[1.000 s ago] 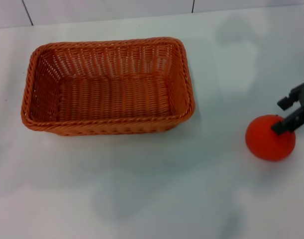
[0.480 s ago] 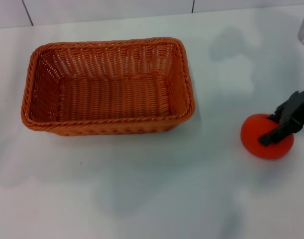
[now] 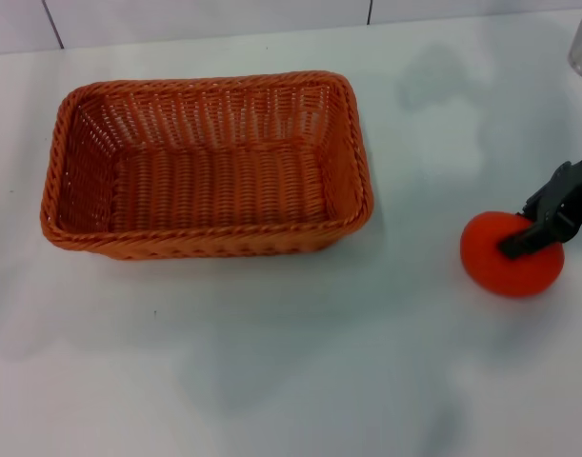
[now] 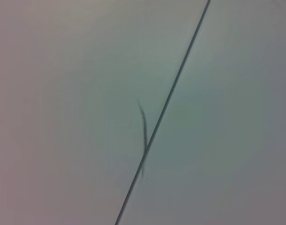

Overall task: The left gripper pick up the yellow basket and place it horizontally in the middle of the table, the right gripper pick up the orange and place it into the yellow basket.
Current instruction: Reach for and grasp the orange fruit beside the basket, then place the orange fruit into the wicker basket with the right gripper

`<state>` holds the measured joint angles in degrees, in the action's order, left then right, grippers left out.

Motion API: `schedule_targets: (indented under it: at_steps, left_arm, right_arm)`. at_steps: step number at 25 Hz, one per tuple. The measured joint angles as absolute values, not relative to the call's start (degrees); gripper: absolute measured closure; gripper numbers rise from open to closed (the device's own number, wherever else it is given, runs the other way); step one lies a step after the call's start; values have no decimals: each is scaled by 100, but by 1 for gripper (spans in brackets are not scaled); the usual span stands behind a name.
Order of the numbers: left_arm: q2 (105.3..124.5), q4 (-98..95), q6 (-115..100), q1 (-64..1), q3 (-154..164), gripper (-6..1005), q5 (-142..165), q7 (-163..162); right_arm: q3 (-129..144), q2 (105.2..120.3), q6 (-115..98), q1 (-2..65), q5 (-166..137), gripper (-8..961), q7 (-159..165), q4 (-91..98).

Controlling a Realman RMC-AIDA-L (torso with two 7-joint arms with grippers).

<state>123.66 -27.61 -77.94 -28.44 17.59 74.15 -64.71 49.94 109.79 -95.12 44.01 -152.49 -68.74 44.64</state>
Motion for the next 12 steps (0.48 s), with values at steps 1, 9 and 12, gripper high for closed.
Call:
schedule_targets:
  at_steps: [1, 9, 12]
  left_arm:
    - [12365, -2747, -7795, -2841, 1756, 265, 7409, -6473]
    - [12362, -2717, -7830, -2815, 1756, 265, 7344, -6477]
    - [12364, -2715, -7864, -2788, 1758, 264, 7338, -6482]
  right_arm:
    - [4980, 10975, -9511, 4403, -15245, 476, -6885, 4464]
    - [4065, 10894, -9282, 4381, -15176, 620, -7152, 4552]
    - [3422, 10825, -9047, 4271, -14666, 645, -7310, 4695]
